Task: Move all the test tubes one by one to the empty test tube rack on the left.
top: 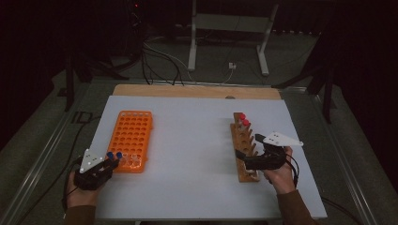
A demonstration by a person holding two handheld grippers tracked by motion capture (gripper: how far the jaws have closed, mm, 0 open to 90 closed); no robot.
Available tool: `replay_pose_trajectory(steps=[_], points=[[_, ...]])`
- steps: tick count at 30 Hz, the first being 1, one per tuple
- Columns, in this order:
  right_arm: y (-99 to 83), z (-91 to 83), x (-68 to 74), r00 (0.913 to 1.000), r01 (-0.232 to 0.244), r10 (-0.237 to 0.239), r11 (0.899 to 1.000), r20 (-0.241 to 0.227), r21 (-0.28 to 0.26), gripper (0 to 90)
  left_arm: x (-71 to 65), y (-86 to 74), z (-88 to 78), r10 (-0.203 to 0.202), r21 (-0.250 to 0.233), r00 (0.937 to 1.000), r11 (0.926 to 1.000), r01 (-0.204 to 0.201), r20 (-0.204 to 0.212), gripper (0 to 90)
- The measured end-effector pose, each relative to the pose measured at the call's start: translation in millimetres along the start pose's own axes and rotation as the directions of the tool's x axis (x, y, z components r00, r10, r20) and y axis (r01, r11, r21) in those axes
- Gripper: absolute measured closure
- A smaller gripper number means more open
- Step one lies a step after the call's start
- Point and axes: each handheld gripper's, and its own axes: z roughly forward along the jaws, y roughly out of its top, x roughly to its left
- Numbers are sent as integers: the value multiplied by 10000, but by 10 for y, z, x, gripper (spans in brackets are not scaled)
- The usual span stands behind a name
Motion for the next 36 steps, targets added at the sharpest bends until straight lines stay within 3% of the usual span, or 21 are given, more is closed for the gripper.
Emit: replay_pose_trajectory(steps=[7,16,23,32,36], points=[[4,-3,-11,10000,-36,36,10000,0,2,0,6,-15,-66,-93,-136,9997,9999,96,216,634],[23,-3,-45,9999,-5,5,10000,107,0,0,-13,90,-210,-352,-1256,9956,9910,460,870,409],[42,16,-114,9995,-95,94,9999,287,48,0,-79,261,-208,-435,-1621,9963,9852,550,737,181],[131,45,-177,9992,-60,57,10000,405,67,1,-146,456,-164,-647,-1933,9958,9782,760,641,15],[191,75,-208,9985,-47,42,9999,546,91,0,-160,507,-163,-932,-2249,9936,9687,1052,635,3]])
